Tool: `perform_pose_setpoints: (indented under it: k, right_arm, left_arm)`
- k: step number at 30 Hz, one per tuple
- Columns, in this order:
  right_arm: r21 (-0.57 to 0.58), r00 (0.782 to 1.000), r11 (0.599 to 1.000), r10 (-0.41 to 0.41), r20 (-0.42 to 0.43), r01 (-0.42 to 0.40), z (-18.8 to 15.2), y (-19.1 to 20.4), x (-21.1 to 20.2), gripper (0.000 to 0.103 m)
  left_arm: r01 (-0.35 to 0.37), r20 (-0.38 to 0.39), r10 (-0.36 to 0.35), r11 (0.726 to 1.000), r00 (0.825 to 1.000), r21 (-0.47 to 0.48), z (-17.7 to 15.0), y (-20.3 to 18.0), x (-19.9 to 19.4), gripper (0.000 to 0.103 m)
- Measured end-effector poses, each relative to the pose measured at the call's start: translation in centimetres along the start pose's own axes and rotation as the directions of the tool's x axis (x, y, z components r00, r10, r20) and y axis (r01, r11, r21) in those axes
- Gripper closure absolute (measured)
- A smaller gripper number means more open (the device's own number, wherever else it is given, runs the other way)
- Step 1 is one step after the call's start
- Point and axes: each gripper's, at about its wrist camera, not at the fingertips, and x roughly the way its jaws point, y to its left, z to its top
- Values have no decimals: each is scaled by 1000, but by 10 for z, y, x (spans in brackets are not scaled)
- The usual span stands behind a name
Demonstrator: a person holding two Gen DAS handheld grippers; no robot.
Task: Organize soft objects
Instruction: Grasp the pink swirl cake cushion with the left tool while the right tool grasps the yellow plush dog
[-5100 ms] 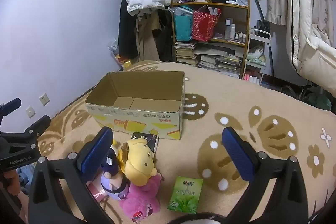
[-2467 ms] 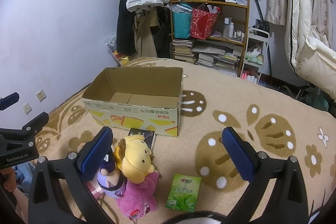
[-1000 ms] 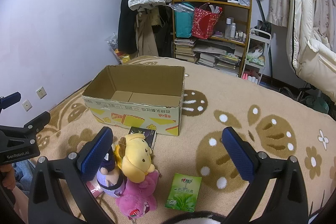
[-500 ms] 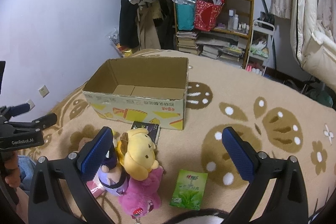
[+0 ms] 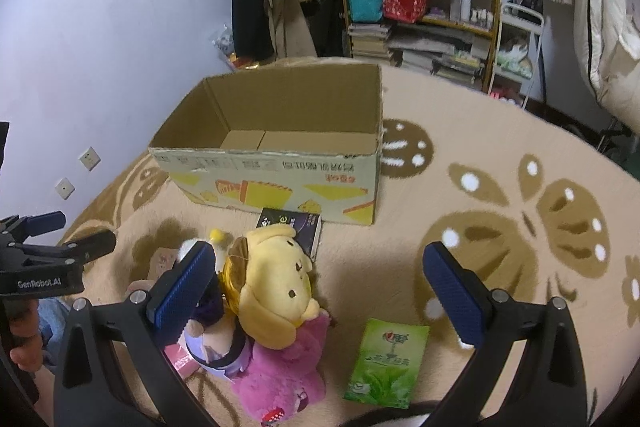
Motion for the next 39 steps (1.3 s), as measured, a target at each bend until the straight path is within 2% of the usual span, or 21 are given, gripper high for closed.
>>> perform_pose_setpoints:
  k: [3, 9, 13, 17, 22, 25, 27, 32, 36, 39]
  right_arm:
    - [-4, 1000, 1000, -1, -14, 1, -1, 1, 7, 0]
    - [-9, 999, 1000, -3, -45, 3, -2, 2, 24, 0]
    - [-17, 998, 1000, -7, -67, 6, -4, 4, 36, 0]
    - [-10, 996, 1000, 18, -88, -19, -5, 6, 47, 0]
    - [-5, 993, 998, 54, -109, -55, -6, 13, 56, 0]
    - [4, 990, 998, 69, -125, -69, -6, 13, 62, 0]
    - [24, 986, 996, 83, -143, -80, -6, 13, 67, 3]
    - [1, 982, 996, 93, -162, -94, -10, 20, 73, 8]
    - [16, 977, 993, 114, -179, -113, -13, 21, 79, 9]
    - [23, 974, 992, 126, -187, -124, -13, 21, 81, 9]
  left_arm:
    - [11, -52, -10, 1000, 999, 5, 0, -2, 12, 0]
    - [14, -95, -9, 999, 995, 48, -4, -12, 25, 0]
    - [50, -122, -42, 997, 992, 61, -7, -15, 31, 0]
    - [39, -147, -27, 996, 989, 79, -8, -18, 37, 0]
    - [110, -230, -87, 990, 969, 90, -14, -26, 49, 0]
    - [95, -234, -66, 989, 970, 117, -16, -32, 52, 0]
    - [96, -258, -65, 989, 964, 112, -18, -32, 58, 0]
    - [40, -317, 11, 988, 948, 152, -24, -38, 73, 0]
    - [23, -340, 34, 986, 940, 163, -27, -38, 81, 2]
    - [25, -365, 31, 989, 930, 148, -27, -35, 88, 14]
